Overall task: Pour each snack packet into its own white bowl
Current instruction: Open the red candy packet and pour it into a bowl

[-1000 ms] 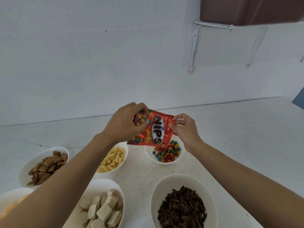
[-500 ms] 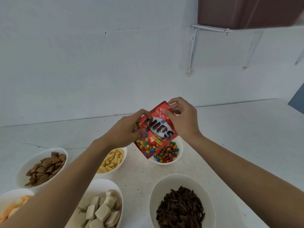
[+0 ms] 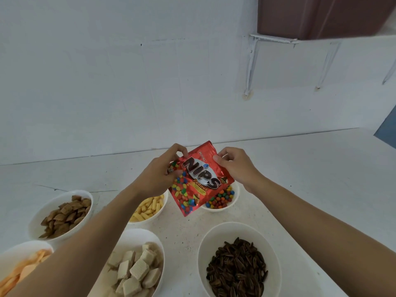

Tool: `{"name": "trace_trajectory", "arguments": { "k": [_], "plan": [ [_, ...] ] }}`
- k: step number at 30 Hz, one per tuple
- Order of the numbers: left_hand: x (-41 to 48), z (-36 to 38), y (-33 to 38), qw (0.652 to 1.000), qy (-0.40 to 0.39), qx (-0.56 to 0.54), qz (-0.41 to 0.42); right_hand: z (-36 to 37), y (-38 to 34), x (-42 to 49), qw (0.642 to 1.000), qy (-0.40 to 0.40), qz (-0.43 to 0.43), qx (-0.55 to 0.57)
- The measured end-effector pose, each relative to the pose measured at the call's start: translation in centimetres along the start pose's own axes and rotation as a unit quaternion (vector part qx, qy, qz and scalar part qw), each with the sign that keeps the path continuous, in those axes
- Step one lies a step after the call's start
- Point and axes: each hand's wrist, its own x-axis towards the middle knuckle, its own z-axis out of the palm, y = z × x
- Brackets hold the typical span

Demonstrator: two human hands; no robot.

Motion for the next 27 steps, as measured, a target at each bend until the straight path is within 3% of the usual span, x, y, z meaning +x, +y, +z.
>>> {"name": "trace_trajectory", "arguments": {
  "k": [5, 9, 11, 16, 22, 27],
  "plan": [
    [0.3, -0.2, 1.1, 0.999, -0.028, -0.017, -0.012, 0.7, 0.1, 0.2, 0.994, 0.088, -0.046, -0.044],
    [0.7, -1.1, 1.8, 0.995, -0.062, 0.075, 0.03, 0.9, -0.7, -0.3, 0.982, 0.093, -0.15, -0.076],
    [1.1, -0.9, 1.9, 0.993, -0.025, 0.091, 0.077, 1.1, -1.4, -0.5, 0.969, 0.083, -0.208, -0.1],
    [1.6, -0.8, 3.2, 0.98, 0.122, 0.014, 0.155, 0.7, -3.3, -0.9, 0.941, 0.067, -0.299, -0.145],
    [1.7, -1.6, 3.1, 0.98, 0.141, -0.053, 0.128, 0.0, -4.2, -1.6, 0.933, 0.041, -0.32, -0.159],
    [0.8, -0.8, 2.3, 0.97, 0.175, -0.144, 0.091, -0.5, -3.9, -1.9, 0.942, 0.081, -0.291, -0.146]
  ]
}}
